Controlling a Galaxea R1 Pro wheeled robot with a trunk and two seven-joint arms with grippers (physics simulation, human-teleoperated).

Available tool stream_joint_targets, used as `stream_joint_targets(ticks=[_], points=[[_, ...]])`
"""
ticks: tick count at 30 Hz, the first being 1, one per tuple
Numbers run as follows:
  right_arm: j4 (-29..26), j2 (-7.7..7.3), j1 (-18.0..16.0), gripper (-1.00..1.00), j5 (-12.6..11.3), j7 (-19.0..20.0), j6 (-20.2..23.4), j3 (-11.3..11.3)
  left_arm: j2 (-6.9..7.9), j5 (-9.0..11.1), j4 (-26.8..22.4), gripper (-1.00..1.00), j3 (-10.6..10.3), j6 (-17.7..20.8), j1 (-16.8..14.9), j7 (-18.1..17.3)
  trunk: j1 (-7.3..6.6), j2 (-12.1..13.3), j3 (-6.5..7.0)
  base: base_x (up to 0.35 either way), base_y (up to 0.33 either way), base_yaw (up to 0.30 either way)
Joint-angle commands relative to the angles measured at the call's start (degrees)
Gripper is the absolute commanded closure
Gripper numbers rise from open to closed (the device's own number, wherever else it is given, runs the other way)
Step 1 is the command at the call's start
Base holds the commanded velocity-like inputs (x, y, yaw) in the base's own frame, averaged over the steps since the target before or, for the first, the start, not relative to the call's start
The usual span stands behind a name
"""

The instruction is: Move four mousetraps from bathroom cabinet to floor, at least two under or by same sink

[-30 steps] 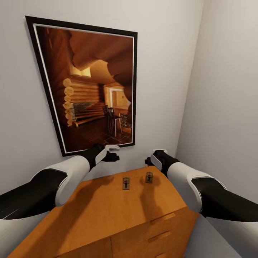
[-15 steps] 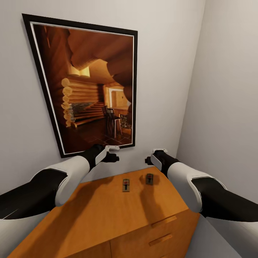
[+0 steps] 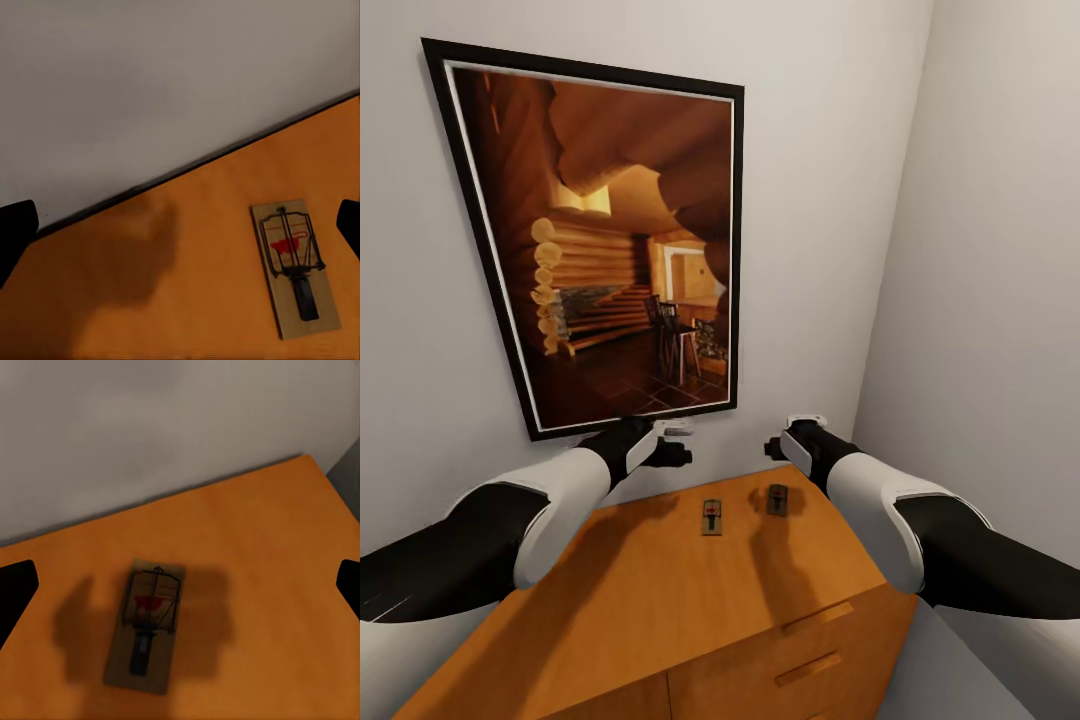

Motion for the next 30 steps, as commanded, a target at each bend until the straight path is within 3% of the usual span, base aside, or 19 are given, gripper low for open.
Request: stream_joint_targets(ticks=[1,12,30], points=[[0.1,0.02,0.0,-1.00,-0.5,-0.3,0.1,0.1,0.01,0.6,-0.1,-1.00,-0.5,0.0,0.5,0.0,0.02,-0.1,-0.10,0.000,0.000,0.000],[3.9,0.02,0.3,-1.00,-0.5,-0.3,-4.7,0.1,0.08,0.8,0.0,-1.00,-0.5,-3.4,4.9,0.1,0.02,-0.1,-0.10,0.000,0.000,0.000],[4.9,0.02,2.9,-1.00,-0.2,-0.2,-6.9,0.2,-0.10,0.8,0.2,-1.00,-0.5,-4.5,6.0,0.1,0.02,-0.1,-0.10,0.000,0.000,0.000]])
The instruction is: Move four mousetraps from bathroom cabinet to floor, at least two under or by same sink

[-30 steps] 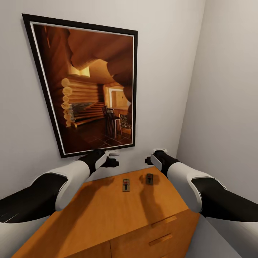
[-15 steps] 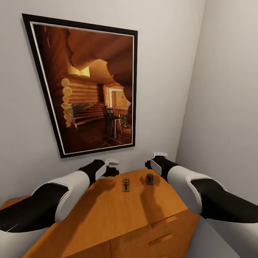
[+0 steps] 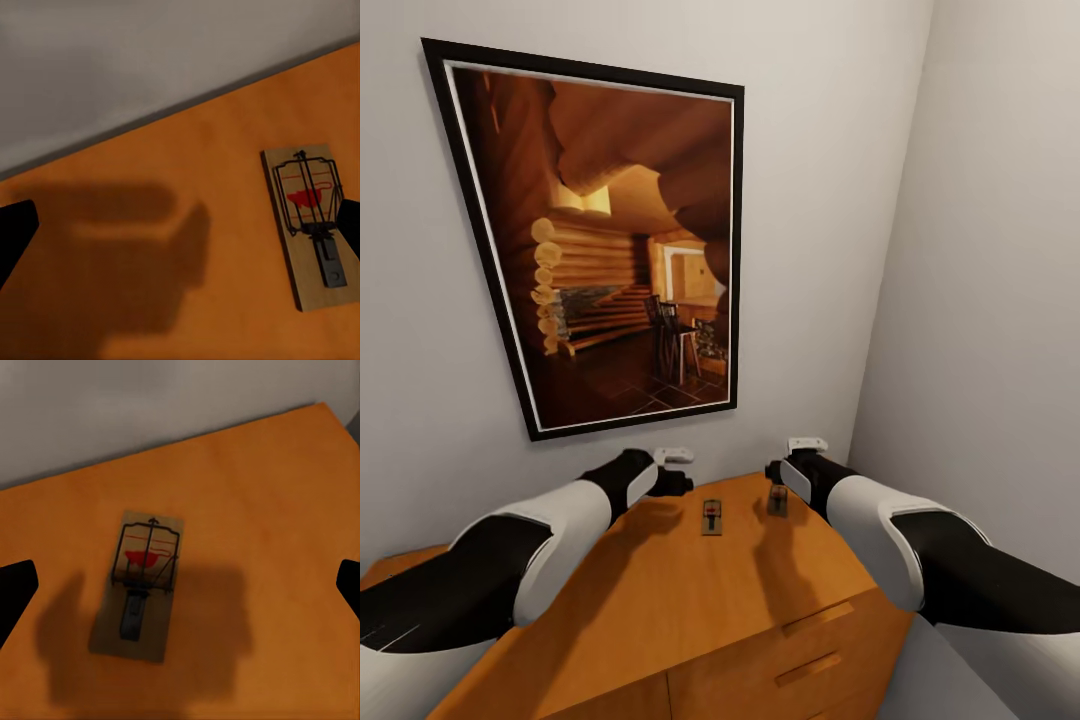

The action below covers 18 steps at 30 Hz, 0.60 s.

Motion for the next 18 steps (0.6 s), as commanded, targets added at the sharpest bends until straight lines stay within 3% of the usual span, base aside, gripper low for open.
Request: stream_joint_targets(ticks=[1,18], points=[[0.1,0.02,0.0,-1.00,-0.4,-0.2,-0.1,0.1,-0.02,0.6,-0.1,-1.00,-0.5,0.2,0.1,0.0,0.02,-0.1,-0.11,0.000,0.000,0.000],[0.1,0.02,1.0,-1.00,-0.2,-0.2,-1.3,0.1,-0.11,0.5,-0.1,-1.00,-0.5,-3.4,1.5,0.1,0.02,-0.1,-0.11,0.000,0.000,0.000]])
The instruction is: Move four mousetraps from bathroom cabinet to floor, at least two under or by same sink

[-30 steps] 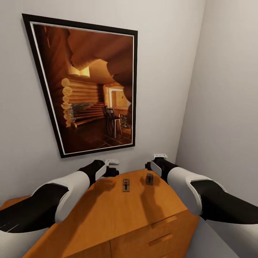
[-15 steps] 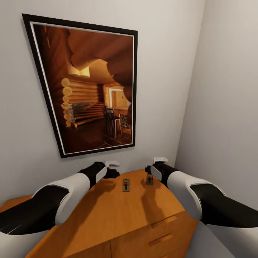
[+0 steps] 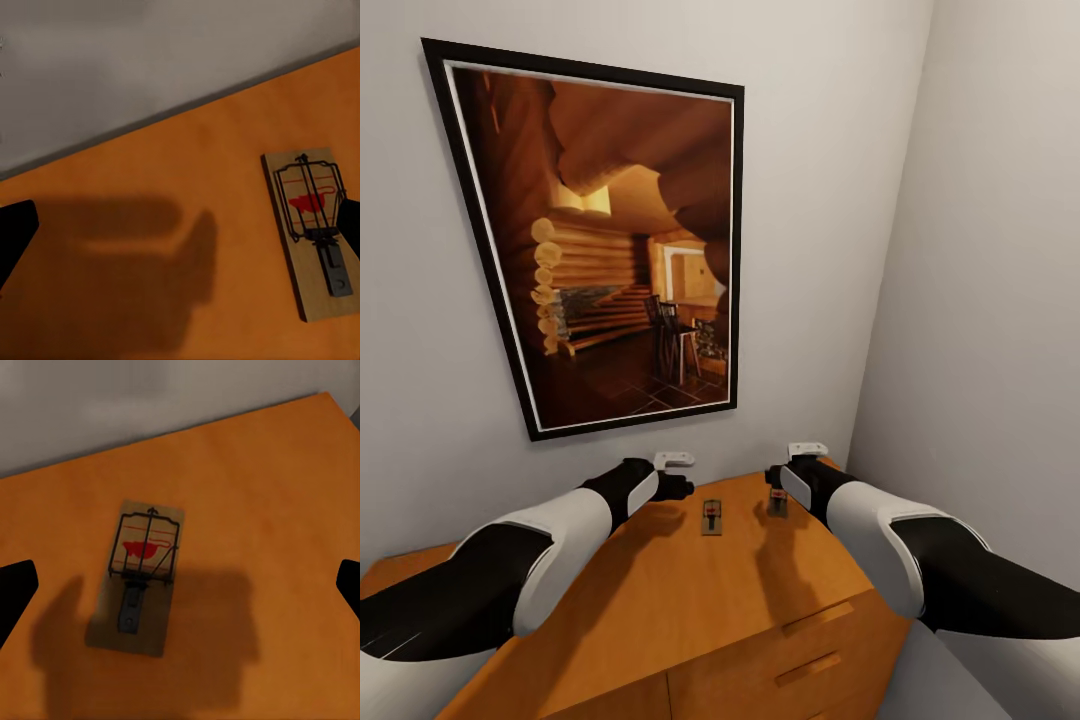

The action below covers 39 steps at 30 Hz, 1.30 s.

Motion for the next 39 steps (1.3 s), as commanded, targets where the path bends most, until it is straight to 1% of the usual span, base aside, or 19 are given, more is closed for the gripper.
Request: stream_joint_targets(ticks=[1,22,39], points=[[0.1,0.02,-0.1,-1.00,-0.5,-0.2,0.0,0.1,0.00,0.5,-0.1,-1.00,-0.5,0.2,0.0,0.0,0.02,-0.1,-0.11,0.000,0.000,0.000],[0.1,0.02,0.0,-1.00,-0.2,-0.2,-0.4,0.2,0.22,0.3,0.0,-1.00,-0.5,-0.5,0.0,-0.3,0.02,-0.1,-0.11,0.000,0.000,0.000],[0.0,0.02,0.0,-1.00,0.2,-0.2,-0.4,0.2,0.05,0.1,-0.6,-1.00,-0.6,-0.5,0.0,0.0,0.02,-0.1,-0.11,0.000,0.000,0.000]])
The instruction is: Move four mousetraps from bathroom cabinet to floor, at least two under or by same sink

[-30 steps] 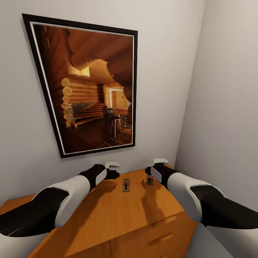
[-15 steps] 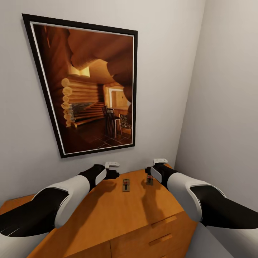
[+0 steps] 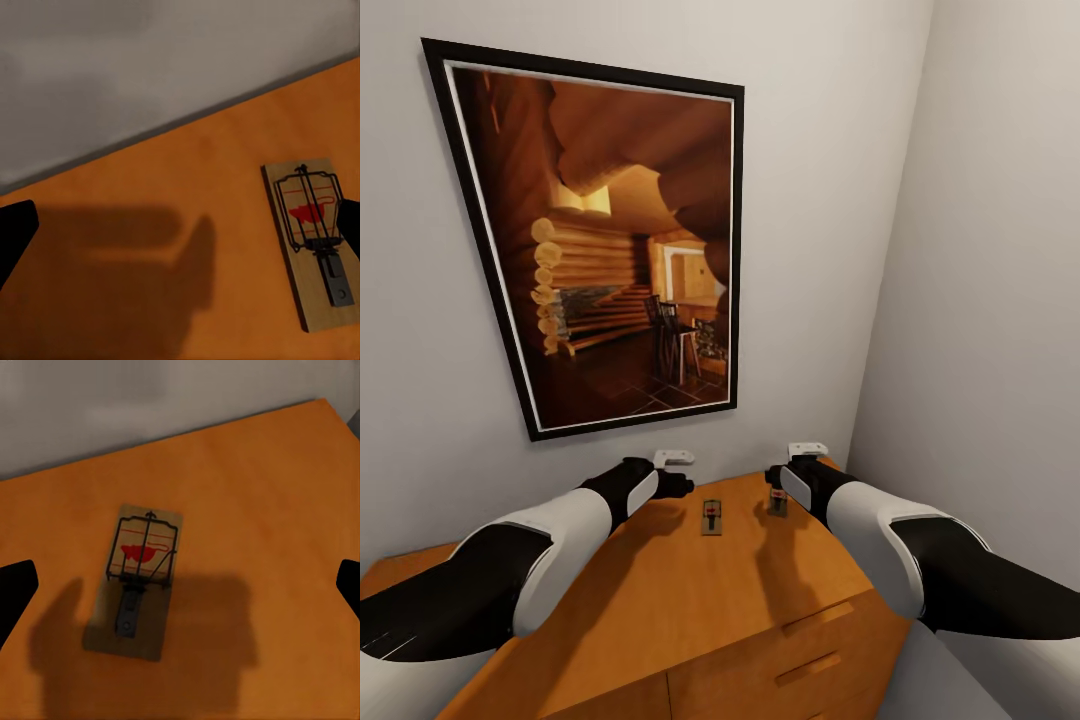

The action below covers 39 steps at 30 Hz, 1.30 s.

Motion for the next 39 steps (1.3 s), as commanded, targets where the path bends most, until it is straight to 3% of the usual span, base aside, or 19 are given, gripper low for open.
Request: stream_joint_targets(ticks=[1,25,39], points=[[0.1,0.02,-0.1,-1.00,-0.4,-0.2,0.0,0.1,0.01,0.6,-0.1,-1.00,-0.5,0.3,0.0,0.0,0.02,-0.1,-0.11,0.000,0.000,0.000],[0.1,0.02,-0.1,-1.00,-0.3,-0.2,0.0,0.2,-0.07,0.6,-0.3,-1.00,-0.5,0.2,0.0,0.1,0.02,-0.1,-0.11,0.000,0.000,0.000],[0.1,0.02,-0.1,-1.00,-0.3,-0.2,0.0,0.2,-0.07,0.6,-0.4,-1.00,-0.5,0.2,0.0,0.1,3.10,-5.7,-2.62,0.000,0.000,0.000]])
